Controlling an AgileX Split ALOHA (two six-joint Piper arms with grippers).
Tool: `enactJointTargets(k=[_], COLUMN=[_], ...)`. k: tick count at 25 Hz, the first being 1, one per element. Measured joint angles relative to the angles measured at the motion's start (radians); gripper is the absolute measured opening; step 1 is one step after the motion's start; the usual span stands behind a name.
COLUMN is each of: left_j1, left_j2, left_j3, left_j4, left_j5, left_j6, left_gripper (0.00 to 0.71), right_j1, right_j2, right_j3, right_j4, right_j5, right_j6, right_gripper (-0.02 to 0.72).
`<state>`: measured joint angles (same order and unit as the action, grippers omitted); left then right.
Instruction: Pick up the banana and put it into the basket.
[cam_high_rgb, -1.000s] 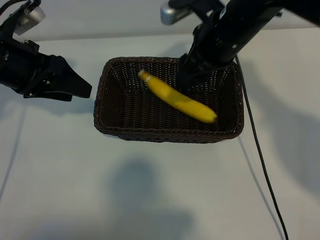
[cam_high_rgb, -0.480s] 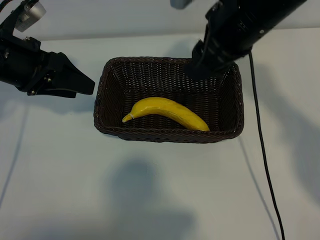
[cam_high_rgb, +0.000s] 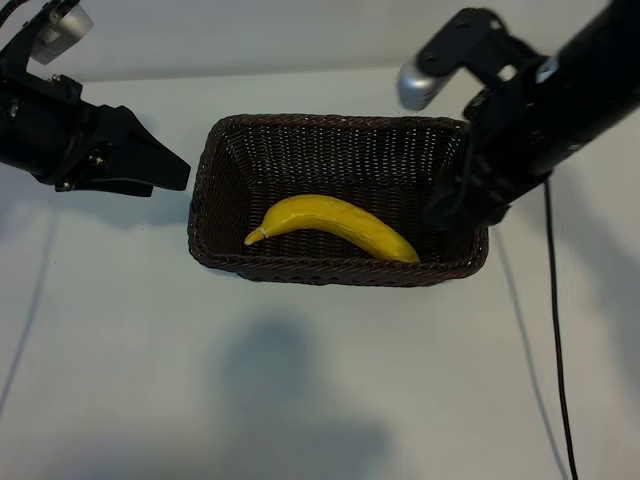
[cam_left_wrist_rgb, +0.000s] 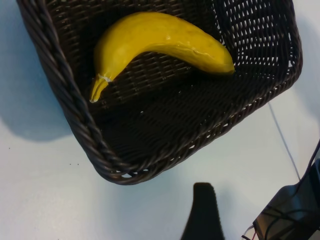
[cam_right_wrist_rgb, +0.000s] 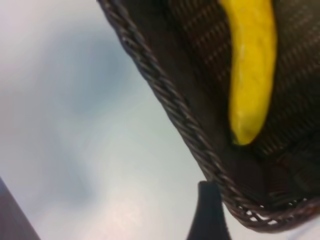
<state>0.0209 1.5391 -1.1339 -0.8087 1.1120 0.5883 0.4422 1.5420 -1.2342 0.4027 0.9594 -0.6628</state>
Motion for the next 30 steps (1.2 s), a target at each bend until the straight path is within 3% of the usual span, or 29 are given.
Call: enactJointTargets(k=[7,17,24,30], left_j1=[0.000,0.000,0.000,0.000], left_j2=[0.000,0.000,0.000,0.000], left_j3=[0.000,0.000,0.000,0.000], left_j4=[0.000,0.000,0.013,0.053], left_j5=[0.004,0.012,0.039,0.047], left_j6=[0.011,0.029,0.032,0.034], left_gripper=[0.585,0.585,0.585,0.585], right_j1=[-0.067,-0.088,-0.168,-0.168], right_j2=[-0.110,-0.122,-0.128,-0.128], right_j3=[0.001,0.001,0.001,0.001], right_j4=[0.096,0.090,0.177,0.191], right_j5=[0.002,0.011,0.011,0.011], right_j6=[-0.051,-0.057,-0.057,-0.057], right_gripper=[0.542,0.542,0.541,0.541])
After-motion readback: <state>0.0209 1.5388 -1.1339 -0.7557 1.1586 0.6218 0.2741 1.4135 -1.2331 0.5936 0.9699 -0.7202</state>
